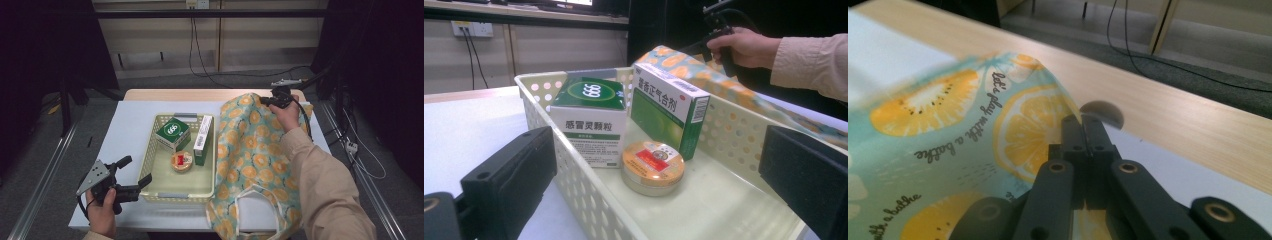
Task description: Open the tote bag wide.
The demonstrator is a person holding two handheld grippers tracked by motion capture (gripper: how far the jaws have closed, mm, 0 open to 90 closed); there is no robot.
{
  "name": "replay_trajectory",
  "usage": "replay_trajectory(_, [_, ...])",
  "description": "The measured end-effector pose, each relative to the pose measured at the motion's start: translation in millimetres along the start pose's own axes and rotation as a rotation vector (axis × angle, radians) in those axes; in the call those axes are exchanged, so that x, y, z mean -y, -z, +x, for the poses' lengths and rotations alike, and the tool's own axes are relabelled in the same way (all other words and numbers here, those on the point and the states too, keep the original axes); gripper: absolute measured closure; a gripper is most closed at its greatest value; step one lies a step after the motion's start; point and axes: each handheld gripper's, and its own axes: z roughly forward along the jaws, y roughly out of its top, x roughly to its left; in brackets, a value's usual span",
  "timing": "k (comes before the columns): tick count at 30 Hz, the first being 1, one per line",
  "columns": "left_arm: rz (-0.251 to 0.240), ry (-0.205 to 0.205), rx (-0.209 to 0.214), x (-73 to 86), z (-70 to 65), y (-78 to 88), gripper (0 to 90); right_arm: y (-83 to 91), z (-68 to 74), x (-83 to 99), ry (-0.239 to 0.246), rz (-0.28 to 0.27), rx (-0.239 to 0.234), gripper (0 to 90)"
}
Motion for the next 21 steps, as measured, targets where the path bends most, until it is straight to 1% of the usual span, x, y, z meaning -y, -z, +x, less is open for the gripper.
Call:
replay_trajectory(1, [-0.004, 0.005, 0.001, 0.1, 0.0, 0.1, 2.1, -2.3, -2.0, -0.1, 0.006, 0.013, 0.010, 90.0])
replay_trajectory(2, [-0.004, 0.005, 0.001, 0.1, 0.1, 0.2, 2.1, -4.7, -3.3, 0.0, 0.015, 0.018, 0.003, 86.2])
replay_trajectory(4, [-0.003, 0.001, 0.000, -0.1, 0.7, 0.7, 2.1, -6.8, -1.5, 1.2, 0.039, 0.029, 0.037, 68.1])
replay_trajectory(5, [-0.008, 0.003, 0.002, 0.1, 1.0, 0.8, 2.1, -7.5, 0.4, 1.9, 0.069, 0.046, 0.026, 63.3])
replay_trajectory(6, [-0.004, 0.002, 0.002, 0.3, 1.1, 0.9, 2.1, -6.5, 3.8, 2.6, 0.093, 0.053, 0.025, 55.1])
replay_trajectory(7, [-0.007, 0.006, -0.002, 0.6, 0.7, 0.8, 2.1, -5.2, 6.7, 3.0, 0.108, 0.049, 0.015, 46.0])
replay_trajectory(8, [-0.004, 0.005, 0.002, 0.8, 0.8, 1.1, 2.1, 0.6, 13.4, 4.4, 0.131, 0.041, -0.010, 39.6])
replay_trajectory(9, [0.000, 0.000, 0.005, 0.9, 0.8, 1.2, 2.1, 4.2, 17.3, 5.7, 0.149, 0.045, -0.016, 35.3])
replay_trajectory(10, [0.000, -0.002, 0.007, 1.0, 0.4, 0.8, 2.1, 8.6, 21.2, 7.2, 0.163, 0.043, -0.025, 32.4])
replay_trajectory(11, [0.003, 0.000, 0.008, 1.2, 0.0, 0.7, 2.1, 8.6, 21.2, 7.2, 0.163, 0.043, -0.025, 32.4])
replay_trajectory(12, [0.004, -0.002, 0.009, 1.3, -0.3, 0.6, 2.1, 13.6, 25.3, 9.1, 0.170, 0.041, -0.033, 30.0])
replay_trajectory(14, [0.006, -0.004, 0.012, 1.3, -1.0, 0.3, 2.1, 25.0, 33.3, 13.5, 0.179, 0.043, -0.068, 28.5])
replay_trajectory(15, [0.007, -0.009, 0.013, 1.3, -1.2, 0.4, 2.1, 38.3, 41.8, 18.4, 0.192, 0.032, -0.100, 26.7])
replay_trajectory(16, [0.007, -0.009, 0.013, 1.3, -1.7, 0.5, 2.1, 38.3, 41.8, 18.4, 0.192, 0.032, -0.100, 26.7])
replay_trajectory(17, [0.007, -0.009, 0.013, 1.2, -2.1, 0.7, 2.1, 45.3, 46.1, 20.9, 0.201, 0.036, -0.111, 24.2])
replay_trajectory(19, [0.003, -0.005, 0.014, 0.9, -3.1, 1.1, 2.1, 59.9, 54.3, 27.0, 0.188, 0.016, -0.149, 23.0])
replay_trajectory(20, [0.003, -0.007, 0.015, 0.7, -3.4, 1.4, 2.1, 67.2, 58.7, 30.3, 0.194, 0.014, -0.162, 23.0])
replay_trajectory(21, [0.004, -0.009, 0.014, 0.7, -3.7, 1.7, 2.1, 80.5, 68.1, 38.1, 0.200, 0.010, -0.180, 22.7])
